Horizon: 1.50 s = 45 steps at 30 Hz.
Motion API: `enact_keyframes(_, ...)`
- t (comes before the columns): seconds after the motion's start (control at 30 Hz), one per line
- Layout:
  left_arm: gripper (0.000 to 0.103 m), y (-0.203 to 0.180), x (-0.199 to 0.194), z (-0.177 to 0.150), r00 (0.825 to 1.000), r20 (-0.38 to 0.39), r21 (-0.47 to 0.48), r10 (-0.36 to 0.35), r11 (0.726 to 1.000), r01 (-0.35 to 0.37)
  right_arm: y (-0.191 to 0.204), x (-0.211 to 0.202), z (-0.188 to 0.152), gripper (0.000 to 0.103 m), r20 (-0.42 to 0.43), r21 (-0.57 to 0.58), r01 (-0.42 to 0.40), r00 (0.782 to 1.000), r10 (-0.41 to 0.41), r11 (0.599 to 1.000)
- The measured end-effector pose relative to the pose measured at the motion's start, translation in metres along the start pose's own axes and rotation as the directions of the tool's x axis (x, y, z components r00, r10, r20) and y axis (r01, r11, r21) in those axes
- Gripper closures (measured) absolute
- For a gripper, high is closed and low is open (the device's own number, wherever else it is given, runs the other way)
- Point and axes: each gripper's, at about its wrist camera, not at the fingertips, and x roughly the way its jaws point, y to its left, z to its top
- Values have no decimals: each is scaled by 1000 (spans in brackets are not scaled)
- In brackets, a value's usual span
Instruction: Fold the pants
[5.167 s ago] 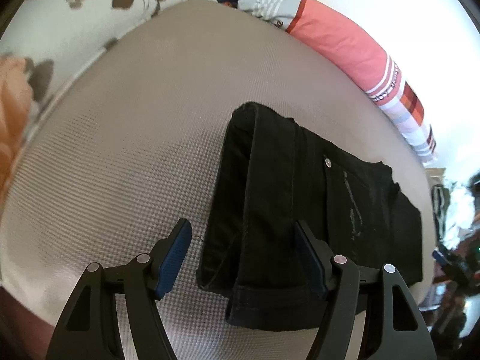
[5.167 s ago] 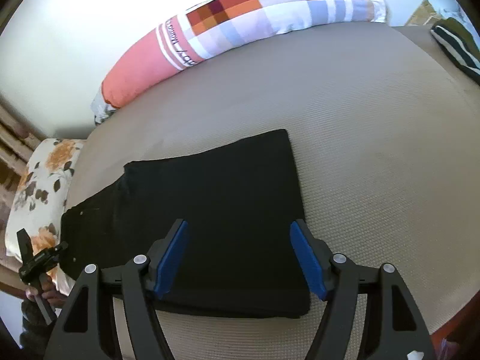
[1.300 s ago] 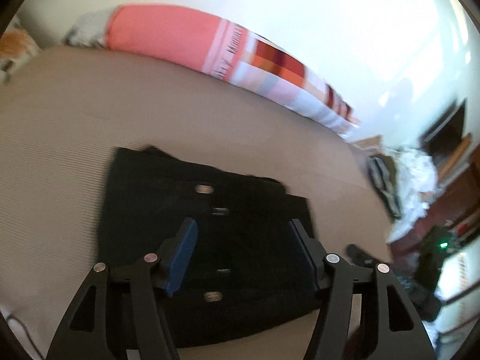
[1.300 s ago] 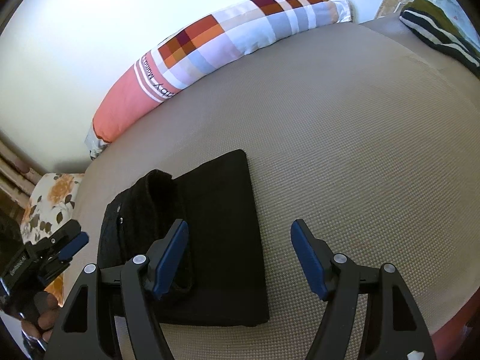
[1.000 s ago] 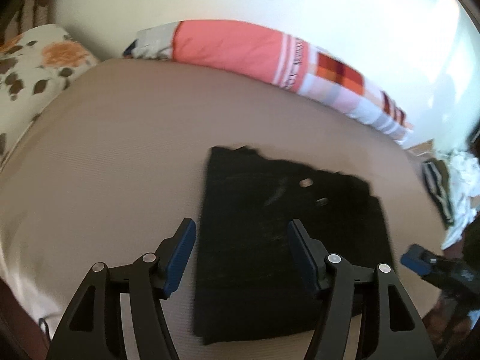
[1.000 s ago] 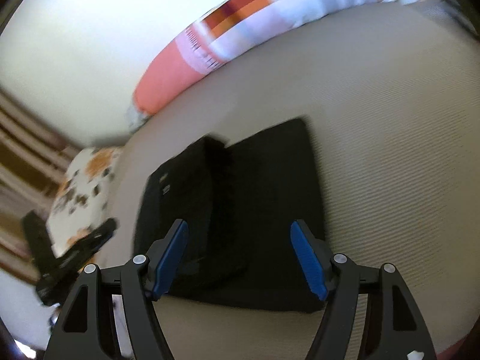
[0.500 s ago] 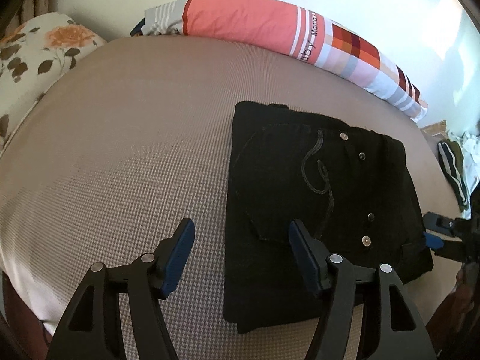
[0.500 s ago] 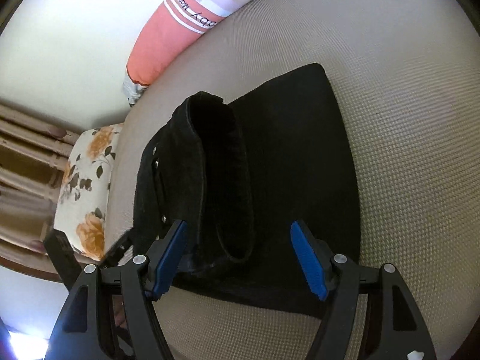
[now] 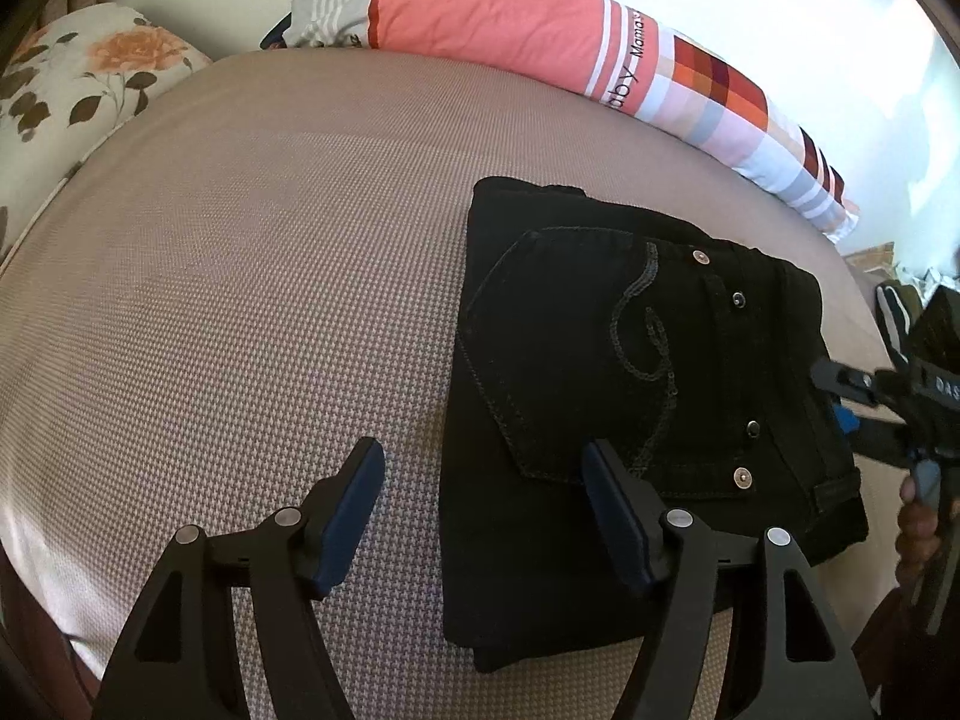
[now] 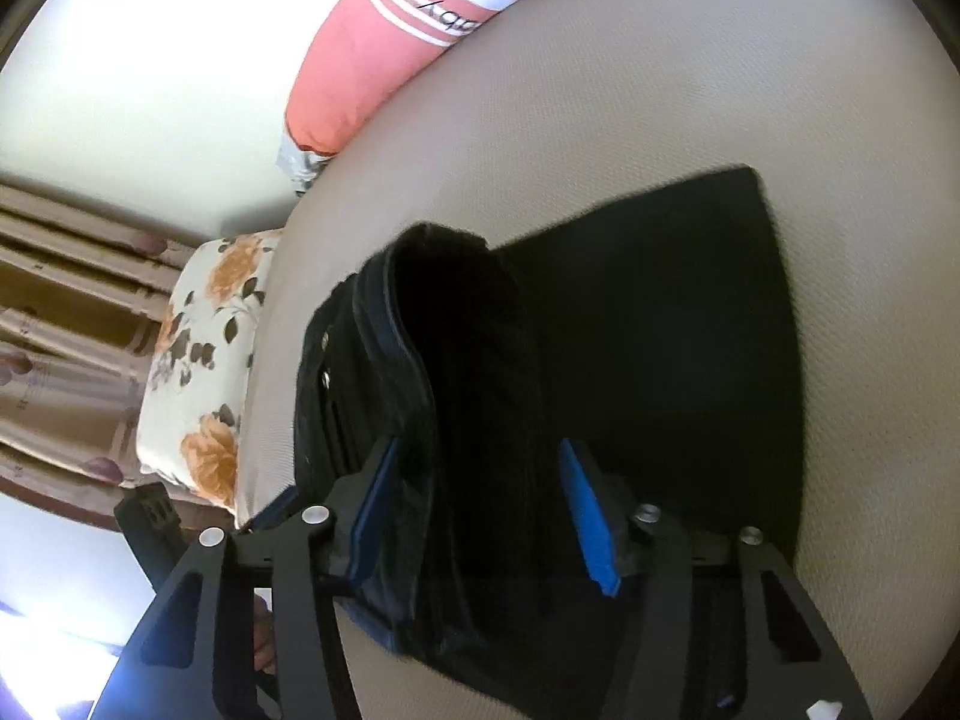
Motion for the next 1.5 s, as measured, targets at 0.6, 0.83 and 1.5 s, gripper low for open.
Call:
enact_keyframes(0.6, 31, 0, -3, 0, 1000, 12, -39, 8, 999, -7, 59, -2, 1, 93, 79, -131, 105, 992, -95, 986)
enact_keyframes(0.83, 31, -4, -17, 17, 998, 65, -28, -22, 999, 24, 86, -38, -11, 94, 167, -131, 152, 977, -130, 980)
enact_keyframes(1.5, 31, -52, 38, 14, 998, -64, 138, -4, 990, 13, -20, -61, -27, 78, 187, 94, 338, 918, -350, 936)
